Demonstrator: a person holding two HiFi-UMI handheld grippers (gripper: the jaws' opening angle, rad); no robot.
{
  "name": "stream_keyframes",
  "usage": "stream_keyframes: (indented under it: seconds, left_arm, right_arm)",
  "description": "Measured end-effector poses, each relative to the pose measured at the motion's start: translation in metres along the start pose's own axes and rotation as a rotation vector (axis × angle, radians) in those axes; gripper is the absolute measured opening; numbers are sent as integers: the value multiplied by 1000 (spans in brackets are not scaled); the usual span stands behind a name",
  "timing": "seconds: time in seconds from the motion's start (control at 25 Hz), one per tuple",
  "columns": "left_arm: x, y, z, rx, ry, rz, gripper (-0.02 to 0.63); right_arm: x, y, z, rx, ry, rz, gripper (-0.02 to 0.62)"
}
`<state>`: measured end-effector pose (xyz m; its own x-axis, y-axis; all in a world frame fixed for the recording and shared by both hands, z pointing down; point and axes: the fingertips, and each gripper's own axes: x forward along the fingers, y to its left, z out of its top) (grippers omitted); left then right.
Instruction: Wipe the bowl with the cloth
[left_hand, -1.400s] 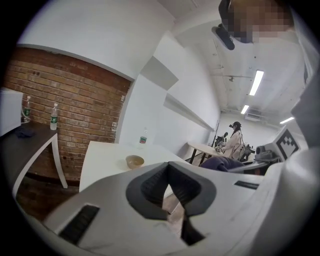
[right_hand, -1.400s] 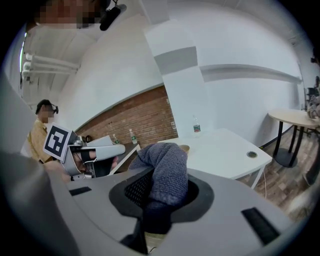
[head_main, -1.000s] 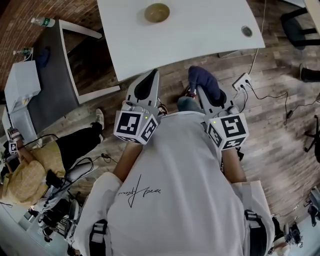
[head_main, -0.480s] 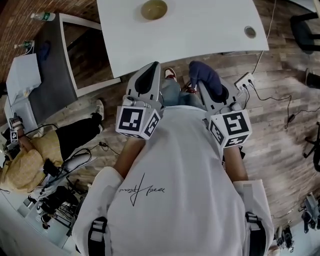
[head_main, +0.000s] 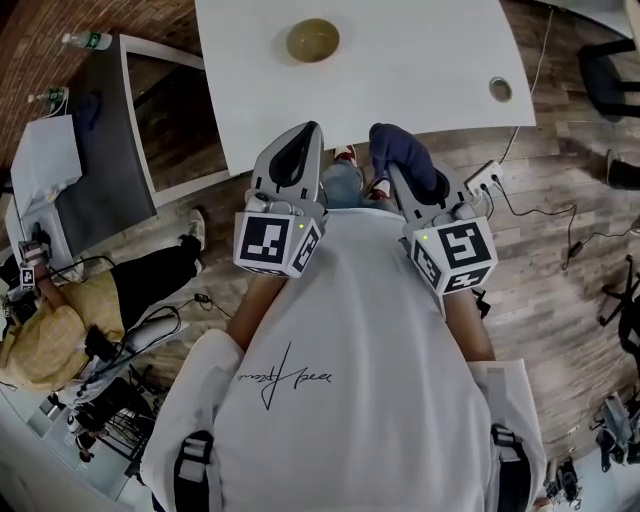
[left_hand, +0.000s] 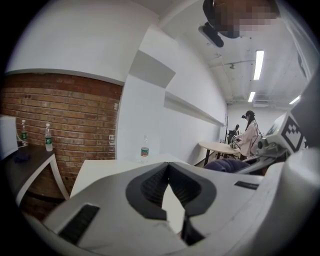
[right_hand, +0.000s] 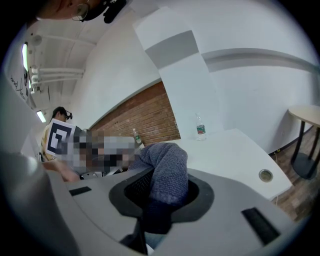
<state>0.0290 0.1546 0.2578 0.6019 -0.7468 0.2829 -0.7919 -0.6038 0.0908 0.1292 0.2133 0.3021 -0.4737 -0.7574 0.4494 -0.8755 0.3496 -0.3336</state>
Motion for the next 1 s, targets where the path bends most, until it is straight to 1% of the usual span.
stream_keyframes:
  seconds: [0.16,0.4,0.64,0.8,1.0]
  left_arm:
    - [14,15,13,23,-22,-11,-4]
    - [34,51,23,14,-34,-31,-4]
    - [39,79,25,13,-39,-45,-3]
    - [43,94,23,21,-41,-73,-3]
    - [48,114,10,5,-20,-113,-5]
  right_arm:
    - [23,-2,17,-14,1,5,71]
    - [62,-1,44,-36,13,1,71]
    - [86,4,60,-54,25,-12,71]
    - [102,8,66,-62,36,-20,71]
    - [126,15,68,-76,49,-32,71]
